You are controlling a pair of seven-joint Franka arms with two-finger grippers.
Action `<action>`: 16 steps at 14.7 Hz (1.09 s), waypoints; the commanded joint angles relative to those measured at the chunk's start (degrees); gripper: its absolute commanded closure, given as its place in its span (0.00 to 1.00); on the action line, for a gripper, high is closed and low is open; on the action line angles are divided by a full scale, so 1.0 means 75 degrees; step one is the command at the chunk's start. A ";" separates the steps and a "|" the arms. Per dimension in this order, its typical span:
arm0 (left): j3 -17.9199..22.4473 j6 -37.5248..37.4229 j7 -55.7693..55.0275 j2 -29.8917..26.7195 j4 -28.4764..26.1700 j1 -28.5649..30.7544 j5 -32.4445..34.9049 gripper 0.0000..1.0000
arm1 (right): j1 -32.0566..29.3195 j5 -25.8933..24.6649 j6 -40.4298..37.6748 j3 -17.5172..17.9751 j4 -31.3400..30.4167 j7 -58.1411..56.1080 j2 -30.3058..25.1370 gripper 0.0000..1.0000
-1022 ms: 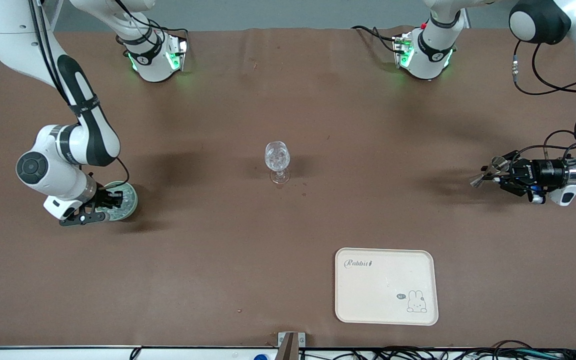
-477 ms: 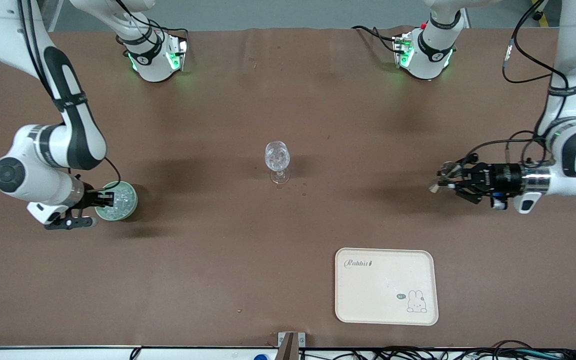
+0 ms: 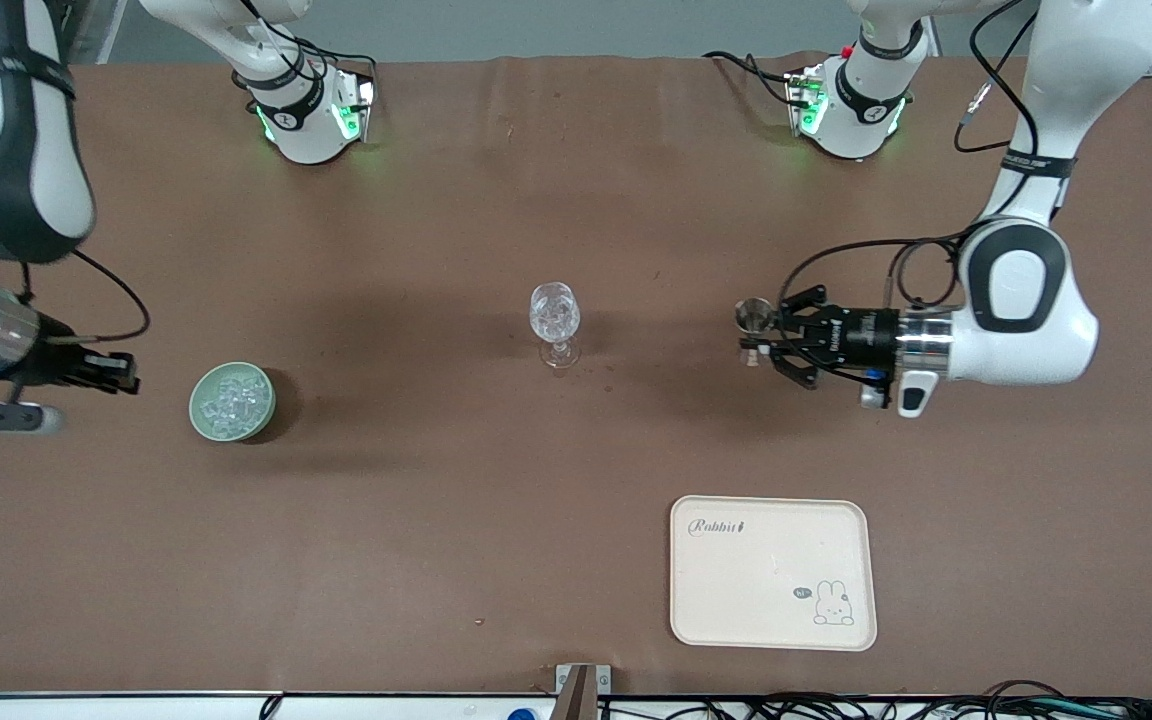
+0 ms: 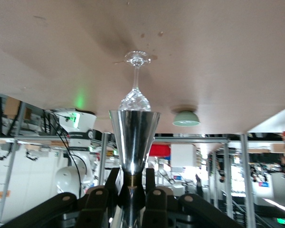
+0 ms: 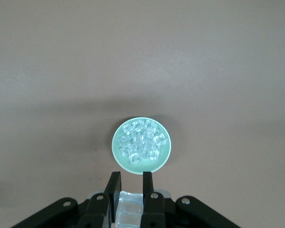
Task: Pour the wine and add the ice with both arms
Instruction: 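Lift the ice with the right gripper while the left gripper carries the jigger, then bring the jigger over the wine glass with the left gripper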
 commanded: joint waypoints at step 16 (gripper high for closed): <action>-0.2849 0.3560 -0.3921 0.1178 0.0812 -0.0728 0.3559 1.00 | -0.0218 0.0008 -0.1505 0.0213 0.0133 0.0589 -0.1890 1.00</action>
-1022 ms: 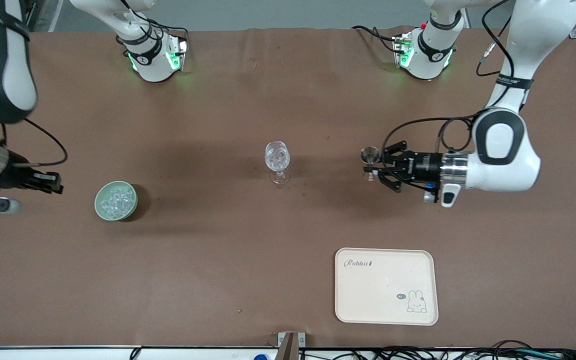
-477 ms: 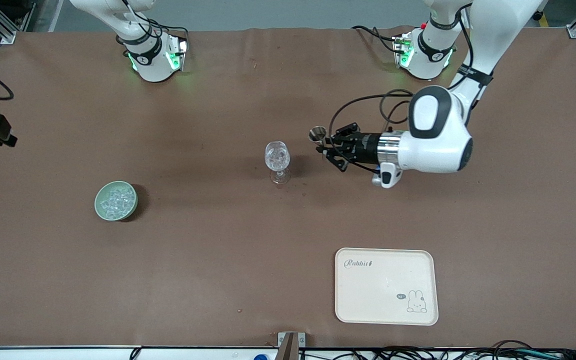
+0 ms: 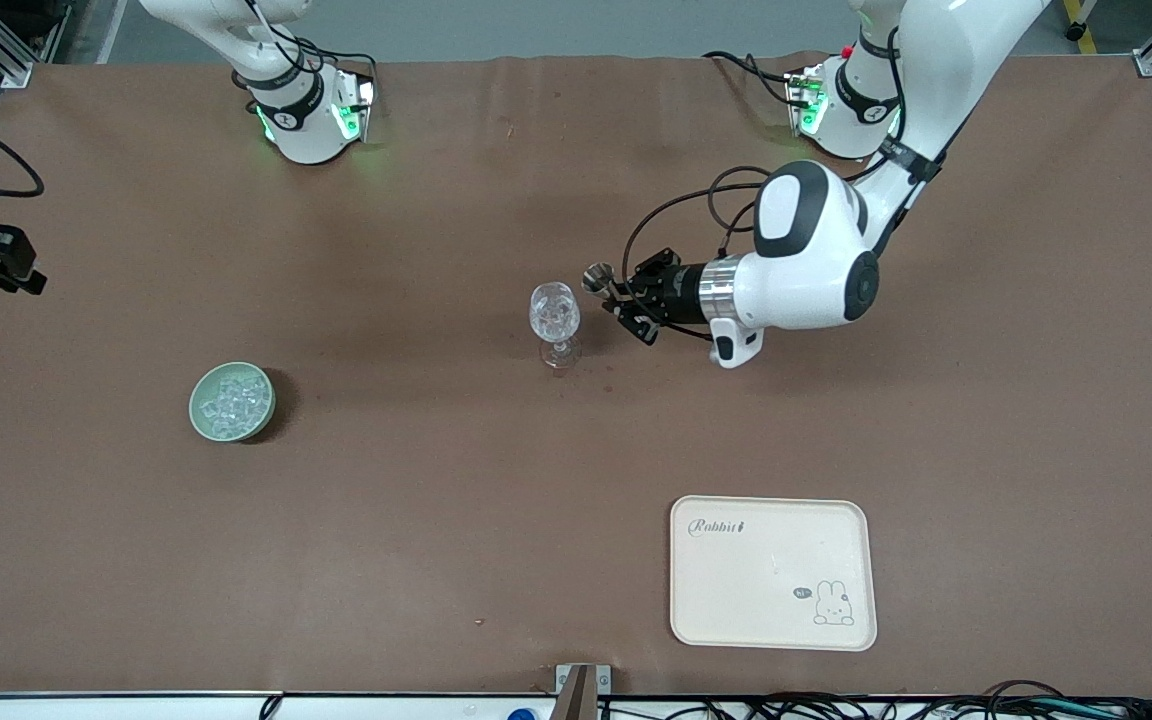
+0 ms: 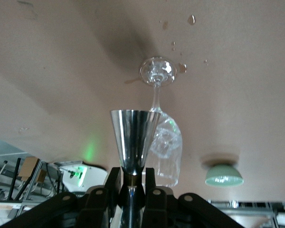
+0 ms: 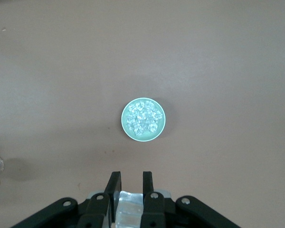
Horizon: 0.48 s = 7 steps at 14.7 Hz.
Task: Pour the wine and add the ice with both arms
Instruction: 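Bring the jigger over the wine glass with the left gripper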
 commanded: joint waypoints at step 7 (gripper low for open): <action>-0.0407 0.0449 -0.2537 0.1060 0.1202 -0.0237 0.2447 1.00 | -0.0534 0.0022 0.0088 0.0680 -0.0314 0.0162 -0.0297 1.00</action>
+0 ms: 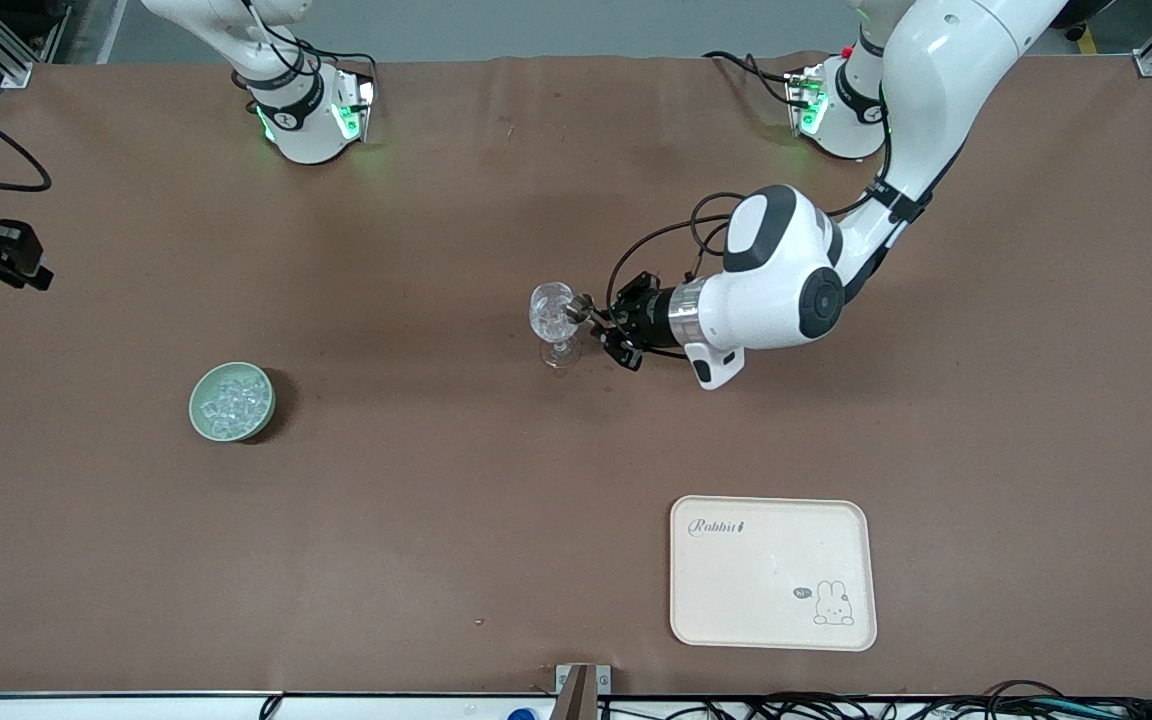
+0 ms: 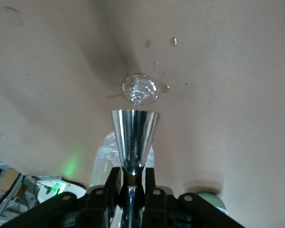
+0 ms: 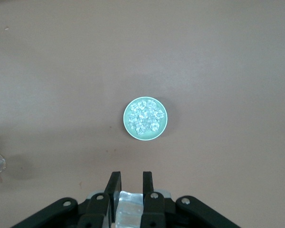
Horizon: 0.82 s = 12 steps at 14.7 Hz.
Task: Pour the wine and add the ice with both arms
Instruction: 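Bring the jigger over the wine glass with the left gripper, then tilt the jigger over the glass rim with the left gripper to pour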
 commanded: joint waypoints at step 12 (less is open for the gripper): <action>-0.0665 -0.0260 -0.1418 0.0077 0.0355 -0.0124 0.3066 1.00 | -0.0001 0.0093 0.0018 -0.0010 -0.0226 0.0082 -0.0210 0.99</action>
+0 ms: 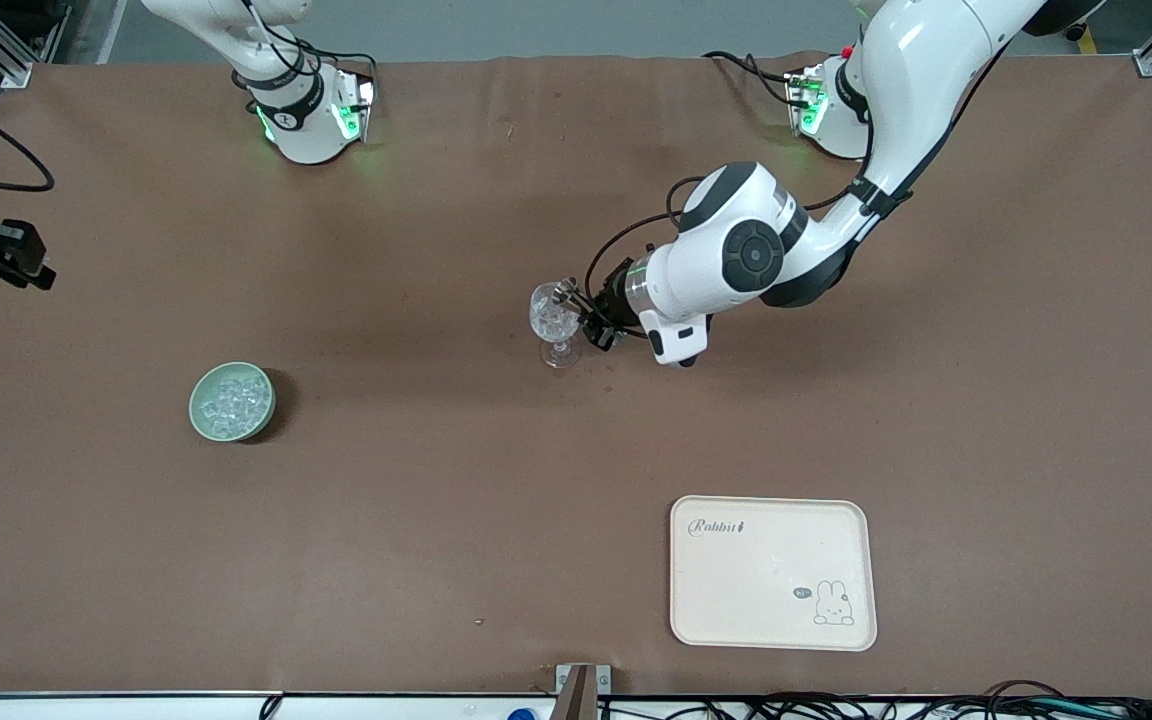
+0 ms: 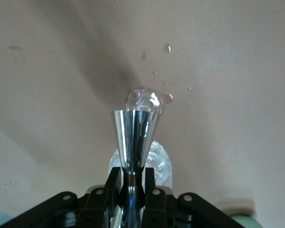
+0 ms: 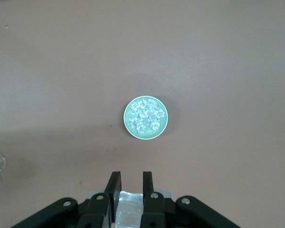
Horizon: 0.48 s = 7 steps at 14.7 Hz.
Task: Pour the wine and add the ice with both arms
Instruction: 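Tilt the jigger over the glass rim with the left gripper to pour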
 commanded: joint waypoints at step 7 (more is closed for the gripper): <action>-0.0254 -0.0420 -0.1465 0.0011 0.0452 -0.0121 0.1808 1.00 | -0.0012 0.0104 0.0039 -0.0001 -0.0219 0.0074 -0.0210 0.99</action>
